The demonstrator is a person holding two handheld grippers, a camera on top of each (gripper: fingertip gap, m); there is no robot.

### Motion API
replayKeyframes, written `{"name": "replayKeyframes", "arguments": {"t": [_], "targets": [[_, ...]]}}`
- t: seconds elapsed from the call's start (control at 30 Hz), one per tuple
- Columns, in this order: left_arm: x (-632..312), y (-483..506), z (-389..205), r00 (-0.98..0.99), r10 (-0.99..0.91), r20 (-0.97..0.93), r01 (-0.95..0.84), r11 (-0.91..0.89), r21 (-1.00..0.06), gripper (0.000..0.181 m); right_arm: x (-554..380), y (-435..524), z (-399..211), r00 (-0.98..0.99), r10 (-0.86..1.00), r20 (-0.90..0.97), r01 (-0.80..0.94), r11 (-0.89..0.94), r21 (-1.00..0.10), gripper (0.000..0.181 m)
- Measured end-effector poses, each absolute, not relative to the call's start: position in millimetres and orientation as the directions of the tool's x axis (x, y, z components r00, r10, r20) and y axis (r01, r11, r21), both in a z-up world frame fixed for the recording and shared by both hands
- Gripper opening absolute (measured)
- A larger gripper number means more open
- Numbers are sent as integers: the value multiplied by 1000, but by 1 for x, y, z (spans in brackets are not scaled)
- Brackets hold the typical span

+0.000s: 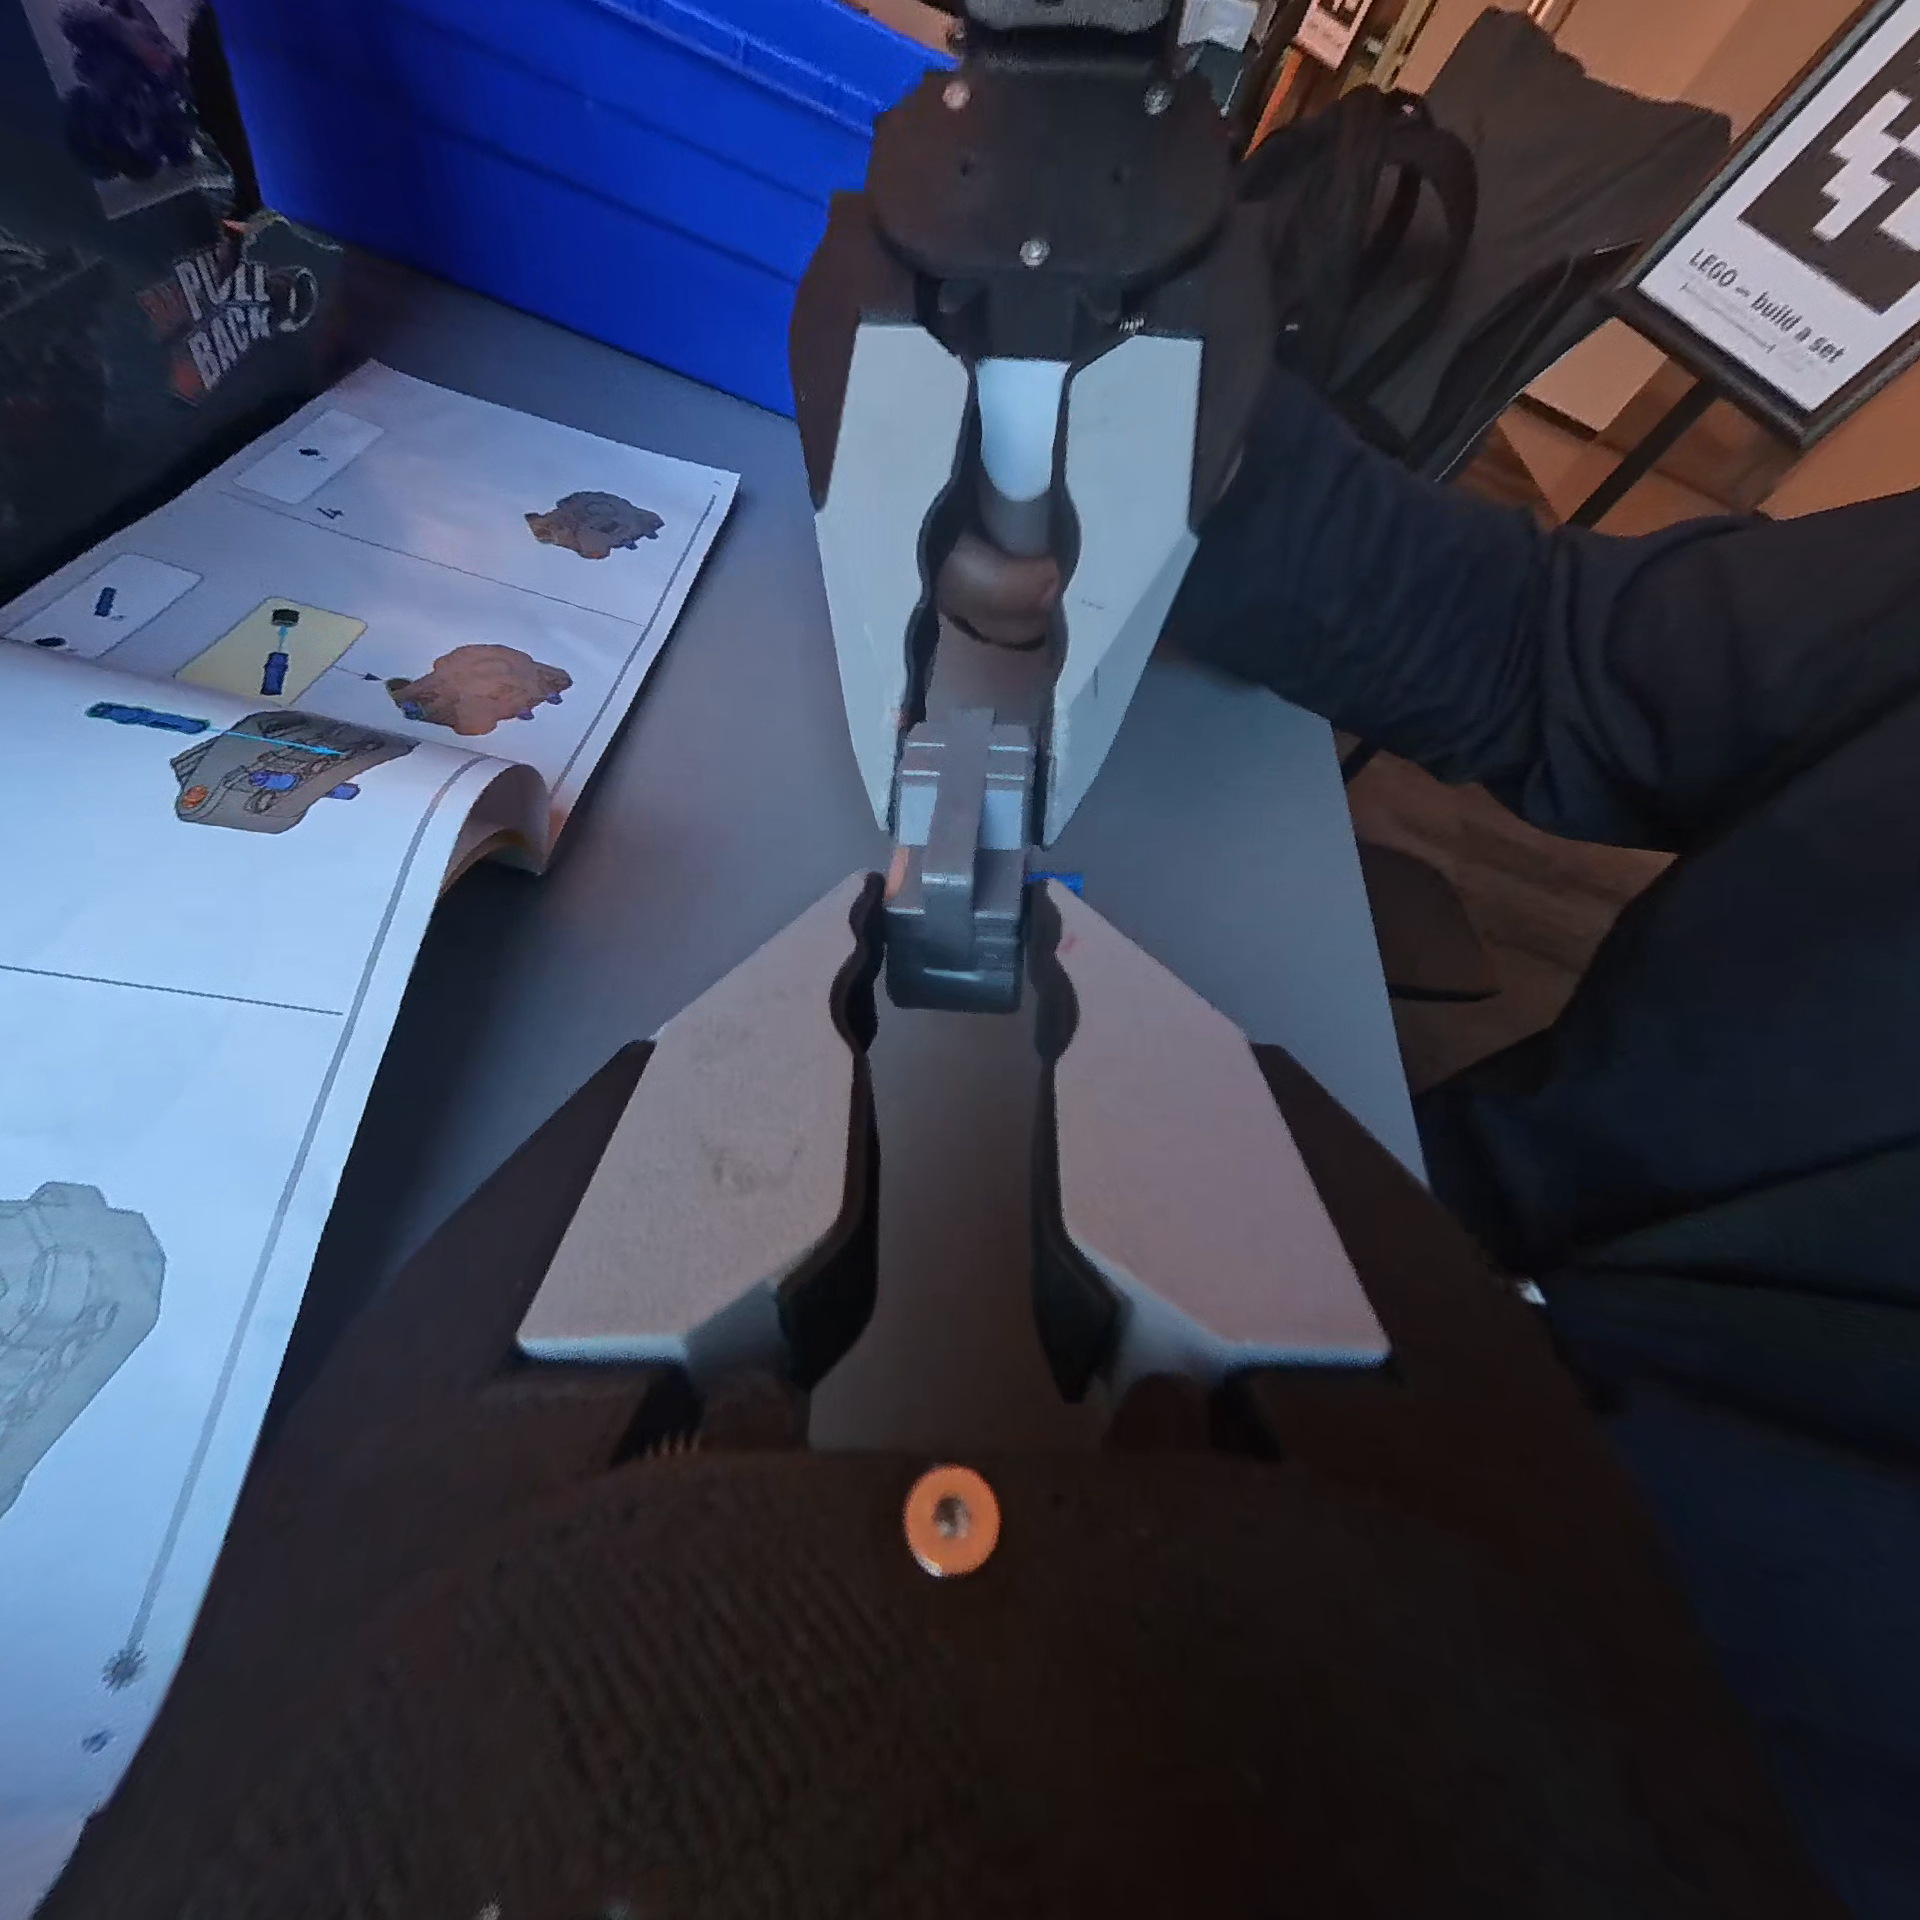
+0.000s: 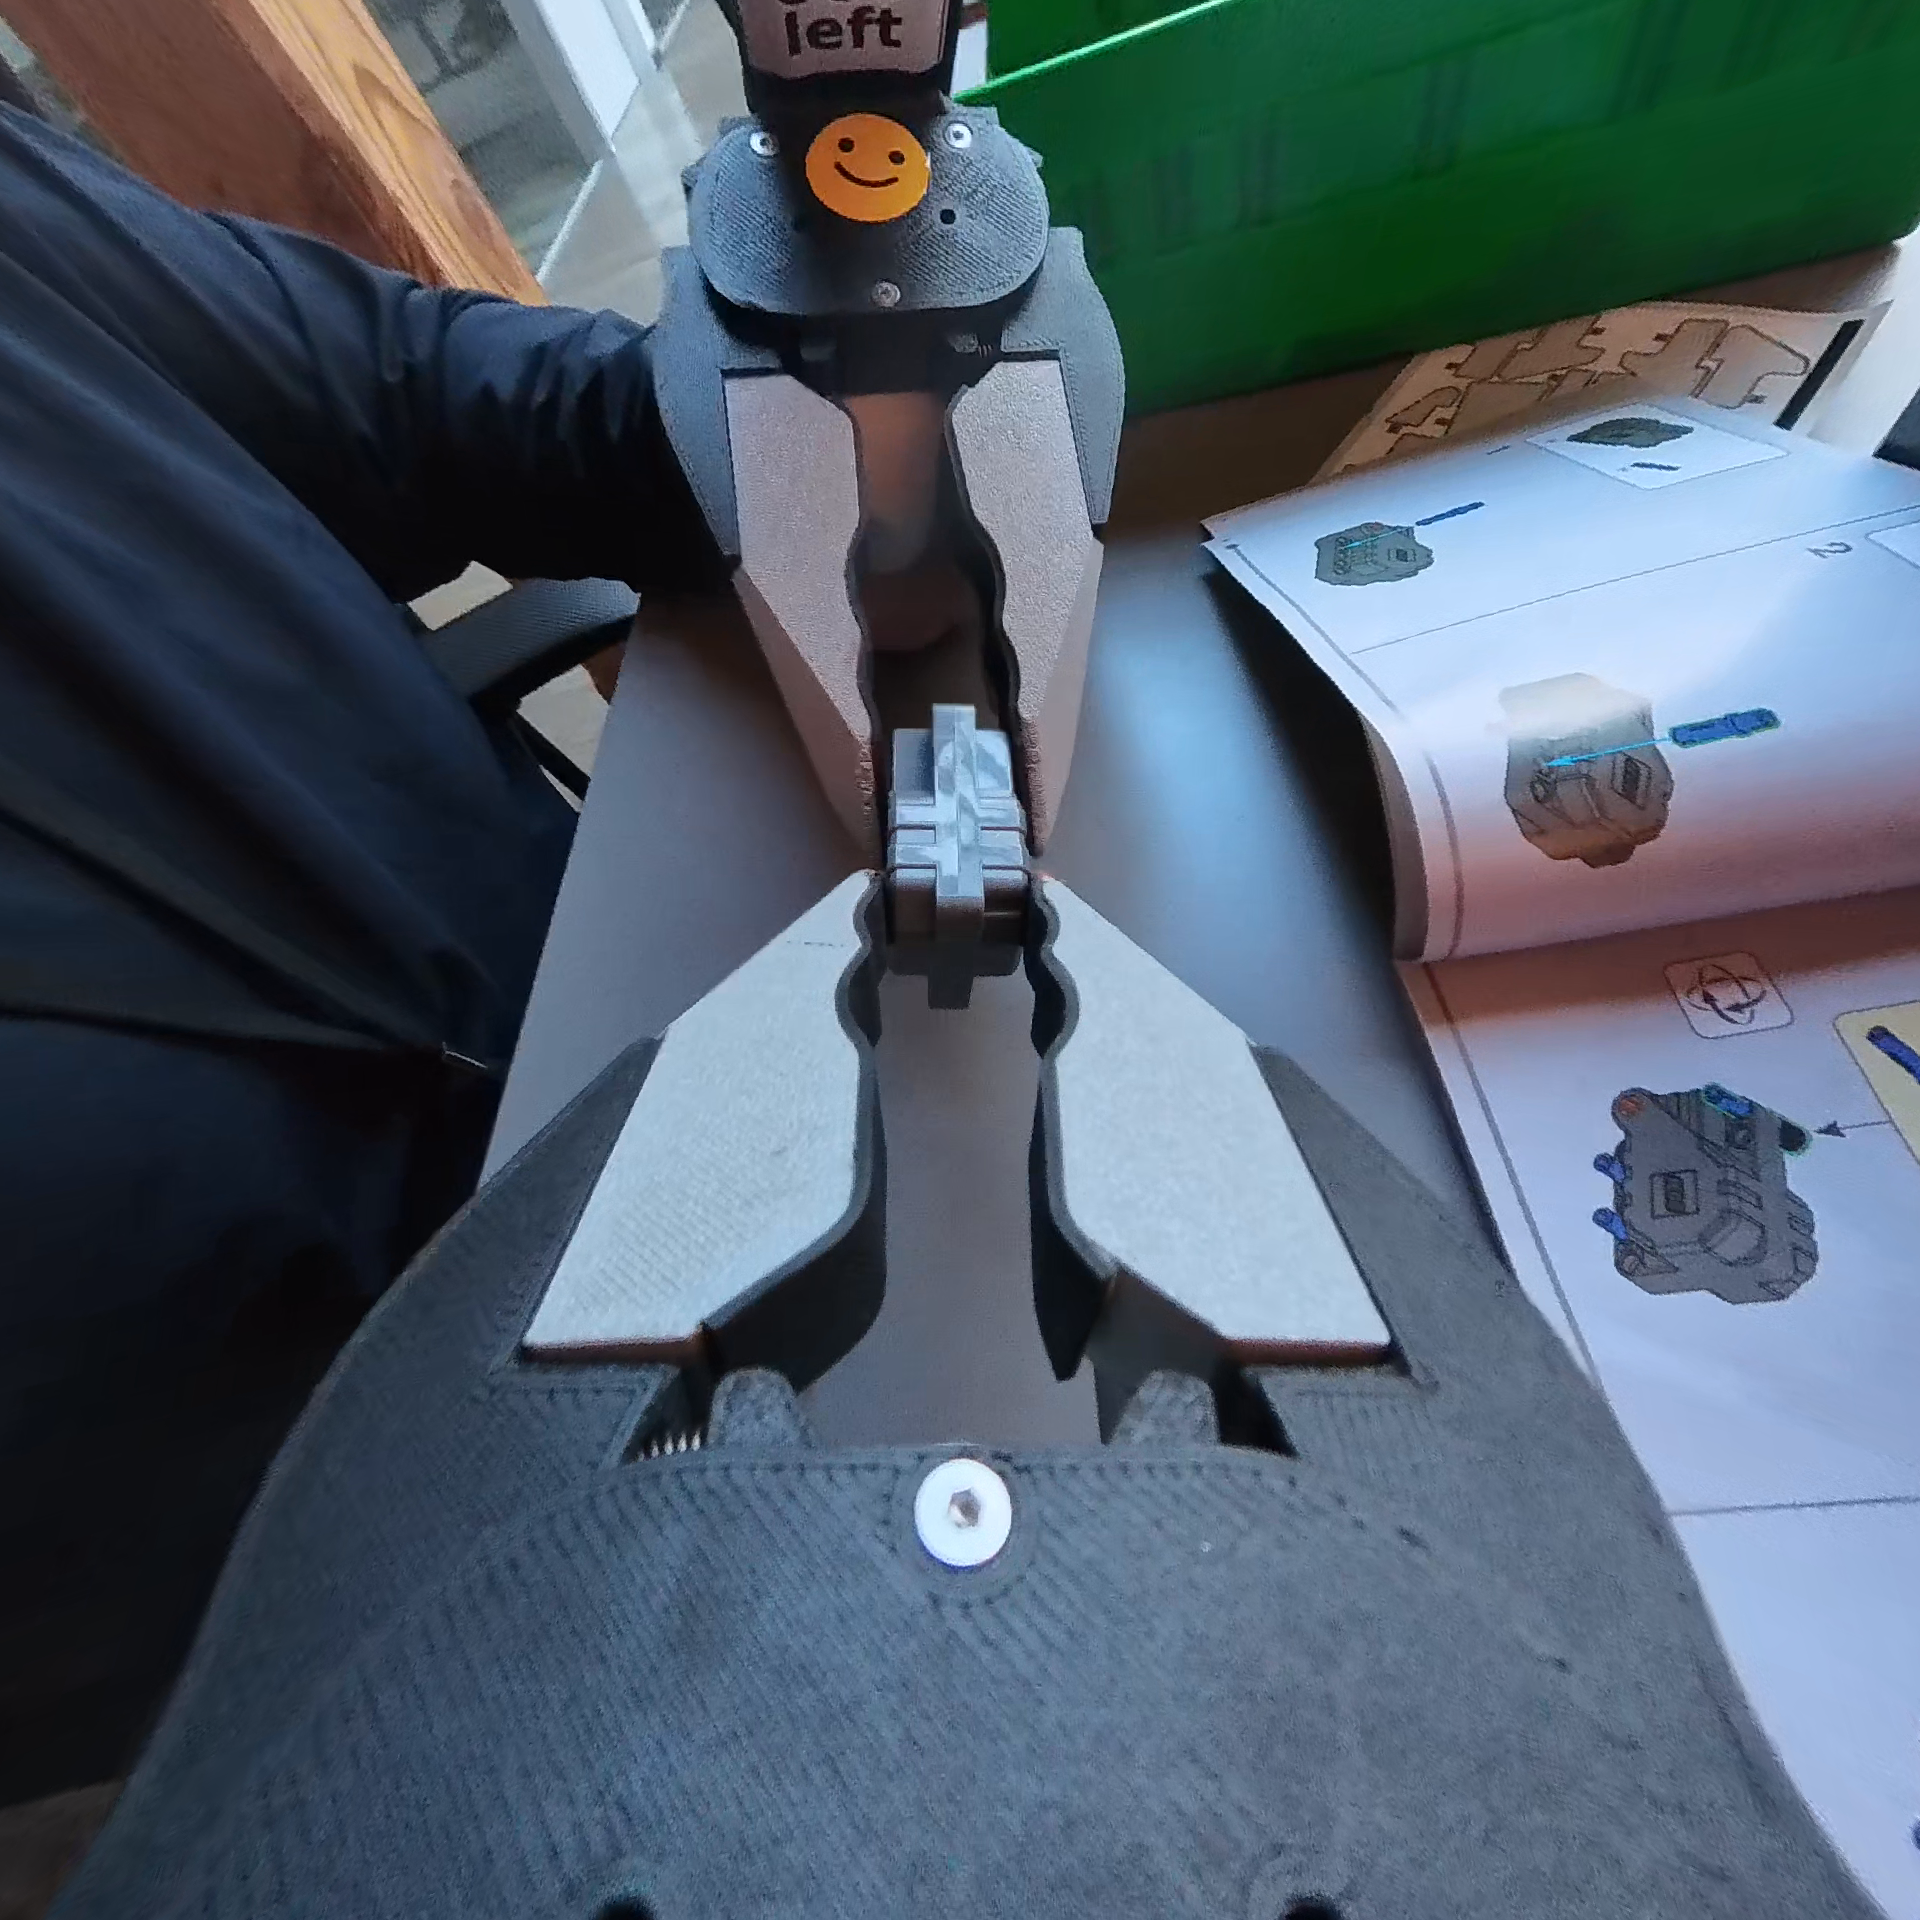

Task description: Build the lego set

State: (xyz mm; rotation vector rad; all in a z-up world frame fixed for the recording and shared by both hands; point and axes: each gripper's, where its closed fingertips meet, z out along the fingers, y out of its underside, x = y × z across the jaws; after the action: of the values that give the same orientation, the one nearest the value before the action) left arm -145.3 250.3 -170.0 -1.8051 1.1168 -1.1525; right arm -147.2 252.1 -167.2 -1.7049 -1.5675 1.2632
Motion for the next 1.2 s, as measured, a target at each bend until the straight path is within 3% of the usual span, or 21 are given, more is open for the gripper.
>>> {"name": "replayKeyframes", "arguments": {"t": [0.23, 0.33, 0.43, 0.97, 1.07, 1.2], "targets": [[-149, 255, -155, 225, -916, 333, -198, -377, -905, 23, -151, 256, -149, -95, 960, -264, 387, -209, -898, 23], [-152, 261, -153, 244, -906, 347, -167, -392, -905, 23, -148, 255, -143, -114, 956, -271, 360, -214, -908, 41], [-155, 264, -147, 242, -894, 377, -119, -412, -903, 23, -147, 257, -143, -100, 969, -224, 360, -175, -916, 45], [-160, 269, -128, 226, -906, 357, -11, -369, -929, 23, -152, 264, -135, -27, 990, -139, 309, -124, -943, 33], [-161, 262, -108, 190, -946, 262, 56, -255, -965, 23, -154, 257, -117, -61, 989, -138, 217, -122, -969, 32], [-161, 250, -89, 215, -976, -26, 101, 49, -994, 23, -155, 245, -98, -70, 997, -18, 137, -8, -990, 28]]}}
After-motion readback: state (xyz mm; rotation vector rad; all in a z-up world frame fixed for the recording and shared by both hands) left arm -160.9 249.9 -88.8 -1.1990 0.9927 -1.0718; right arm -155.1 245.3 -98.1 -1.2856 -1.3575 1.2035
